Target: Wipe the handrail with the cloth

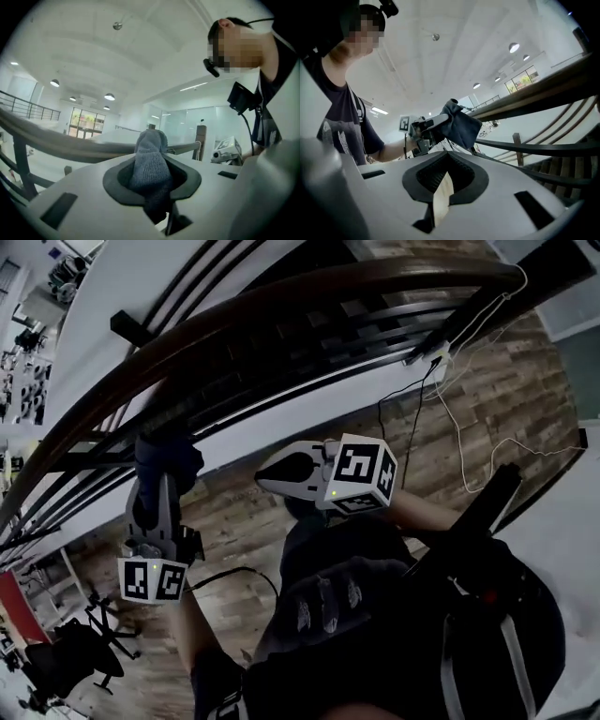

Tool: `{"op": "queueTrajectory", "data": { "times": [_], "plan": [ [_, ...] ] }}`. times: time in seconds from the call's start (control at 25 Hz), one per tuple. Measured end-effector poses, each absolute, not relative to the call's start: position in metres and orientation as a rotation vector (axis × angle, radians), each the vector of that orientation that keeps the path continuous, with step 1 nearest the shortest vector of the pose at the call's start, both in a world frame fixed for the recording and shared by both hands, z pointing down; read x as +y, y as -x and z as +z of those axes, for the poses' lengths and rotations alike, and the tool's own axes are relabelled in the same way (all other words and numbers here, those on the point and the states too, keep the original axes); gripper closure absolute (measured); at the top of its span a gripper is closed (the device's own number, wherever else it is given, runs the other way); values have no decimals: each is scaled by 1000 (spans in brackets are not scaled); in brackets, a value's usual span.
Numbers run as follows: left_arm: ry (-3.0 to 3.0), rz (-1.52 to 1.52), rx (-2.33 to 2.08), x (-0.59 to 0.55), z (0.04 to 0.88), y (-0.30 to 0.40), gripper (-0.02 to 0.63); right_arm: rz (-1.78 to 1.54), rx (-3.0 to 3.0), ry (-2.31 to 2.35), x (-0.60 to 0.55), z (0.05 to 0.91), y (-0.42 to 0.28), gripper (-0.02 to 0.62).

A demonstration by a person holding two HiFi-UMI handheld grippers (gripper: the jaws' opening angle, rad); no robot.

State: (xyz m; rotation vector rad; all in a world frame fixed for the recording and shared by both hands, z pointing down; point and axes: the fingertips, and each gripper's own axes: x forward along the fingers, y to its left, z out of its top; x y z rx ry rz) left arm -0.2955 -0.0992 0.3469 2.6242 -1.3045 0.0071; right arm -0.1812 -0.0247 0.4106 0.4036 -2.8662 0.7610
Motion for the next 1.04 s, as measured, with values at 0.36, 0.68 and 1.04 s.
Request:
{"op": "queueTrajectory", "data": {
  "times": [0.36,0.68,1.04],
  "plan": [
    [-2768,32,-1094,13,322,133,511,622,-3065,-387,29,347,75,591],
    [-2737,125,-1127,86,328,66,511,674,-3097,-305,66,353,16,591],
    [-2802,252,-948,156,327,90,511,799,-3107,-349,157,350,46,591]
  ]
}}
